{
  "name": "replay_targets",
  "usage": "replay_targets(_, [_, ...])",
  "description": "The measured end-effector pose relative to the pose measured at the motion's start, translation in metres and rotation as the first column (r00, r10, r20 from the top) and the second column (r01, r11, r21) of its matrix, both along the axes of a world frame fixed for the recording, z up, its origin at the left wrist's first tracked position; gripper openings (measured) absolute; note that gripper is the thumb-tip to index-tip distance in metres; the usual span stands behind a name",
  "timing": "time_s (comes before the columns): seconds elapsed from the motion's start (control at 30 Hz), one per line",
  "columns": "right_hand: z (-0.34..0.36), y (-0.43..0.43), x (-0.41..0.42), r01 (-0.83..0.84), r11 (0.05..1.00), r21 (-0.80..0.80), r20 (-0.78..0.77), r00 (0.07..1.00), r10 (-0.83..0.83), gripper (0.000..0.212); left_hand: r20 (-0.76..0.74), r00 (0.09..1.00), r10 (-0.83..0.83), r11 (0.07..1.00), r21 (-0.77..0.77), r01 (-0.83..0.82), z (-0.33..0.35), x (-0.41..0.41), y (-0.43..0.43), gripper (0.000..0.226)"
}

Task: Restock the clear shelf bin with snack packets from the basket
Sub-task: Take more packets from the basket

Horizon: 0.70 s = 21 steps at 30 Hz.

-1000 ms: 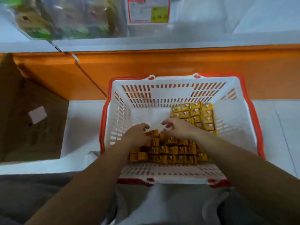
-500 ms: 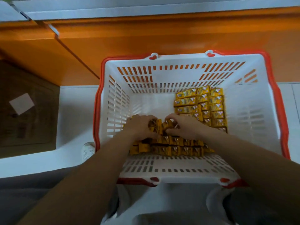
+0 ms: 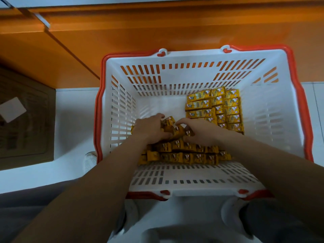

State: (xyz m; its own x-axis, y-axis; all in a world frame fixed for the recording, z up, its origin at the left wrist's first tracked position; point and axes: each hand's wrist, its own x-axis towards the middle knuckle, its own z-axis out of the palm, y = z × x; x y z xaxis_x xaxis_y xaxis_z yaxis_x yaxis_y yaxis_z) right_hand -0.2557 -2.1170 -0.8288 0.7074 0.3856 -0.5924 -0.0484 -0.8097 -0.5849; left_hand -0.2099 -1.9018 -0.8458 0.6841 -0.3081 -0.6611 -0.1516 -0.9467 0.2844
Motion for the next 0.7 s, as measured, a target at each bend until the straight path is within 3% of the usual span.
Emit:
replay_targets(0.23, [-0.009,0.007,-0.001,0.044,0.998,-0.045,0.118,0.992,-0.038,0.043,0.008,0.995,-0.104,0.994,0.046,0.103,0.0,0.01,-0.004,0.068])
replay_targets(0.4, [-0.006,-0.002,0.008,0.168,0.985,-0.044,0.241,0.958,-0.152,0.04,0.013,0.998,-0.054,0.998,0.02,0.054,-0.004,0.015,-0.004,0.065])
replay_targets(0.57, [0.012,-0.03,0.03,0.286,0.955,-0.081,0.269,0.929,-0.255,0.044,-0.005,0.988,-0.155,0.983,0.102,0.154,-0.009,0.015,-0.012,0.081])
replay_targets(0.7, [0.022,-0.037,0.034,0.349,0.936,-0.034,0.313,0.893,-0.322,0.031,0.006,0.983,-0.184,0.979,0.094,0.183,-0.015,0.008,-0.022,0.082])
